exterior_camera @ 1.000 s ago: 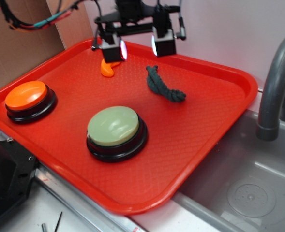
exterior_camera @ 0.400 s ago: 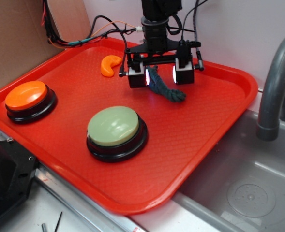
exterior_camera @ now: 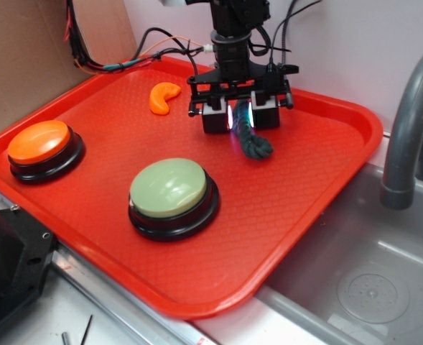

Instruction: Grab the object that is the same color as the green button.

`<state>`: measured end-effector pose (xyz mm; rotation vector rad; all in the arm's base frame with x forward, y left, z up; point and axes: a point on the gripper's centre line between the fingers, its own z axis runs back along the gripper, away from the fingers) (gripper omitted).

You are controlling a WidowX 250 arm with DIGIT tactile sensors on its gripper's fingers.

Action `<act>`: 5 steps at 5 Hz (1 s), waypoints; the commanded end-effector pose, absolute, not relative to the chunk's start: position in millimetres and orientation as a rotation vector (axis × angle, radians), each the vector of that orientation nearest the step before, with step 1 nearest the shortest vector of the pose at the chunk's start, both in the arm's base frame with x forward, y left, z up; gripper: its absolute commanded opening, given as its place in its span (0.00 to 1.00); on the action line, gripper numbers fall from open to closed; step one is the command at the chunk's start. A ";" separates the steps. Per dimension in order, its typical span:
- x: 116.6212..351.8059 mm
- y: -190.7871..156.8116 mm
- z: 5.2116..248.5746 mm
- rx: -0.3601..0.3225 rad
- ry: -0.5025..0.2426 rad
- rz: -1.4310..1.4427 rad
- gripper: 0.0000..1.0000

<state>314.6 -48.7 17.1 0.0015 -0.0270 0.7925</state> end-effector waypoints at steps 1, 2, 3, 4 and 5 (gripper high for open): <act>312.6 -43.9 45.7 -0.006 -0.036 0.690 0.00; 301.5 -49.4 92.2 -0.012 -0.009 0.482 0.00; 288.6 -50.1 122.4 -0.057 0.012 0.329 0.00; 256.6 -52.9 161.6 -0.071 0.018 0.187 0.00; 226.2 -48.4 185.2 -0.090 0.005 0.160 0.00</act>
